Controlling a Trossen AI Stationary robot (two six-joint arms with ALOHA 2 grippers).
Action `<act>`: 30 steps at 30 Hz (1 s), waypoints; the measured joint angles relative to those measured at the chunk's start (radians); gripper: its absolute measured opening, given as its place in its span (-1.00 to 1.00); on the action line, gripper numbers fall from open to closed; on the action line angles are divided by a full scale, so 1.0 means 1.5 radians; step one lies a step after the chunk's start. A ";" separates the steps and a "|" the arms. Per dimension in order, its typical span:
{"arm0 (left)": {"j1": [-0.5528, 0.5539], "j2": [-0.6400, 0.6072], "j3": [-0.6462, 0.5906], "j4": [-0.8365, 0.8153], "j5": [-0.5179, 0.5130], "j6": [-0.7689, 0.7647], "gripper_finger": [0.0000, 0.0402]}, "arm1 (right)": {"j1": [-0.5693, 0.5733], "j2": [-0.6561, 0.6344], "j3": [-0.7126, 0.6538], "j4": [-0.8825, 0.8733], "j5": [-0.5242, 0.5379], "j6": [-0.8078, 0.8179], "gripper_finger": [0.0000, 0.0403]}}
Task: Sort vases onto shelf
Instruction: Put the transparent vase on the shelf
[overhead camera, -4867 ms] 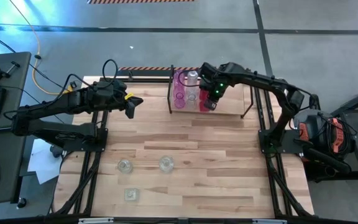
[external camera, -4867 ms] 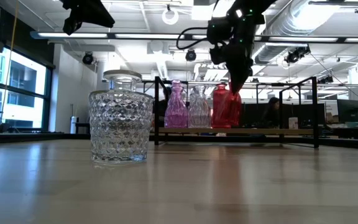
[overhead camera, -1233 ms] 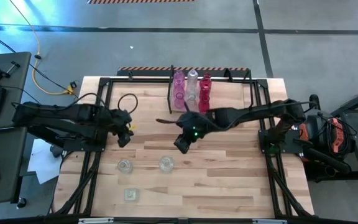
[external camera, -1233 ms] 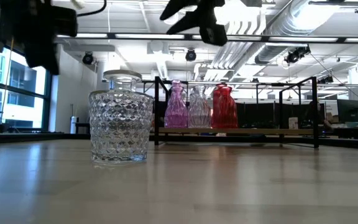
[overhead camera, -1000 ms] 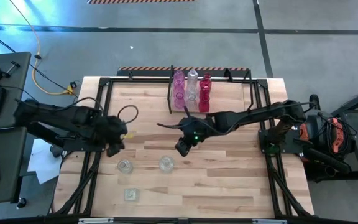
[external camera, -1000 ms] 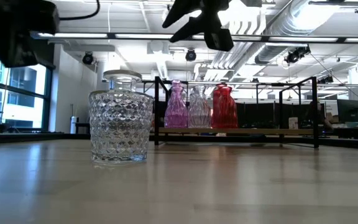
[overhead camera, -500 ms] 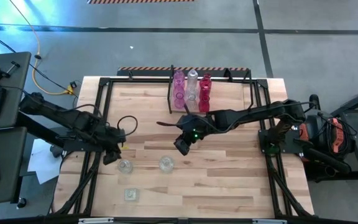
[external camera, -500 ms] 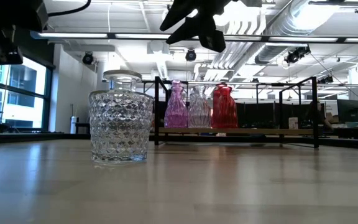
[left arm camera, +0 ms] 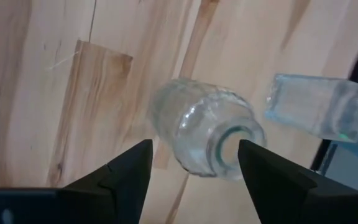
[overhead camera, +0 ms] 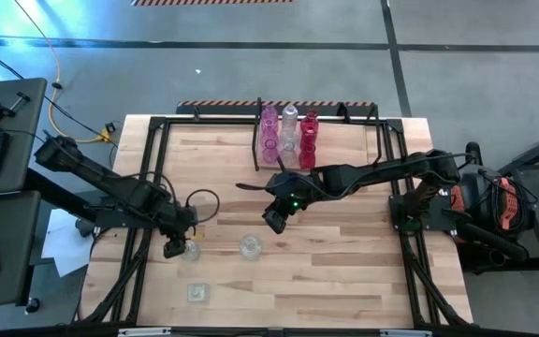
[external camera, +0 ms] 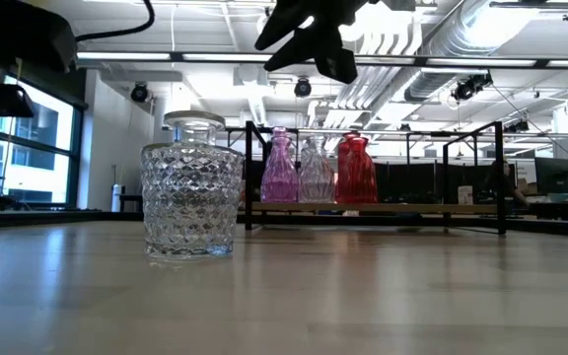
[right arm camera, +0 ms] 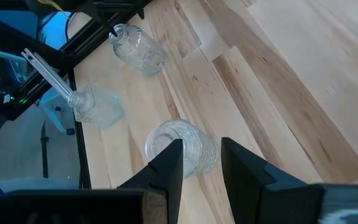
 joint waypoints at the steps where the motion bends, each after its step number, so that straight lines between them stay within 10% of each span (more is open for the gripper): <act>1: -0.001 0.012 0.000 0.002 0.000 0.000 0.13 | 0.000 0.000 0.000 -0.002 -0.001 0.000 -0.55; 16: 0.015 0.085 0.002 0.066 -0.009 0.063 -0.06 | 0.000 -0.015 0.001 -0.032 -0.020 -0.001 -0.55; 30: 0.264 0.114 -0.001 0.164 -0.034 0.230 -0.80 | -0.027 -0.177 0.001 -0.304 0.156 0.023 -0.55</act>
